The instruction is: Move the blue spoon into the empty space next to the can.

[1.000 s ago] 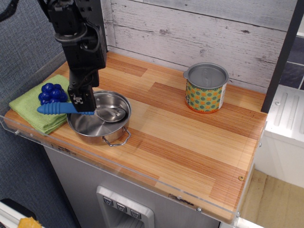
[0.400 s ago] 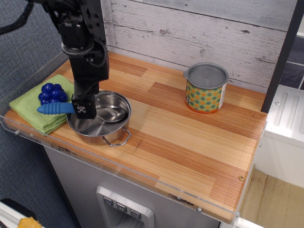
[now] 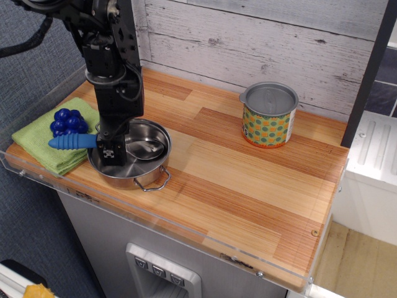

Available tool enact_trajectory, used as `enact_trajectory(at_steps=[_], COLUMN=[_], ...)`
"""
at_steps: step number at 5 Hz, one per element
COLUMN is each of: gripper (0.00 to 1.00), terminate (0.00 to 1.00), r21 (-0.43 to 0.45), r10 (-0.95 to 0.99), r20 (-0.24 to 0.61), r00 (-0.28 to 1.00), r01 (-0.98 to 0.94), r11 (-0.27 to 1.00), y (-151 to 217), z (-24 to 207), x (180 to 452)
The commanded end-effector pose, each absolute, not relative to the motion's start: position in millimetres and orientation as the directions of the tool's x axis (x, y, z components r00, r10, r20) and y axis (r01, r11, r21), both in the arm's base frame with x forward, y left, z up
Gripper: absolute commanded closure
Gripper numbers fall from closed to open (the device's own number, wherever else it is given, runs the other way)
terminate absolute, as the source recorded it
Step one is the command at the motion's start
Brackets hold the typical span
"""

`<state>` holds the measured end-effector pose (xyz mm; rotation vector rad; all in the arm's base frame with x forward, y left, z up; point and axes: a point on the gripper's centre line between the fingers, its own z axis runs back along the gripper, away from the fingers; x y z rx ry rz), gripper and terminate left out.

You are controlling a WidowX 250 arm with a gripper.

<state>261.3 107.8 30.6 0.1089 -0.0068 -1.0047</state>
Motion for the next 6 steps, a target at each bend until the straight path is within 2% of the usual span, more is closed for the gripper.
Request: enact_trajectory(at_steps=[1,2,3,6], gripper=[0.00,0.00,1.00,1.00], terminate=[0.00,0.00,0.00,0.00], r21=[0.106,0.100,0.104,0.164], r10=[-0.840,-0.846,-0.845,-0.834], r20=[-0.073,-0.079,-0.081,-0.100], r00=[0.538,0.528,0.529,0.543], r01=[0.842,0.848,0.847,0.836], r11=[0.530,0.520,0.521,0.524], y=[101.6,101.6,101.6,99.9], z=[27.2,22.6,22.4,50.5], x=[260.3,259.3,260.0,259.3])
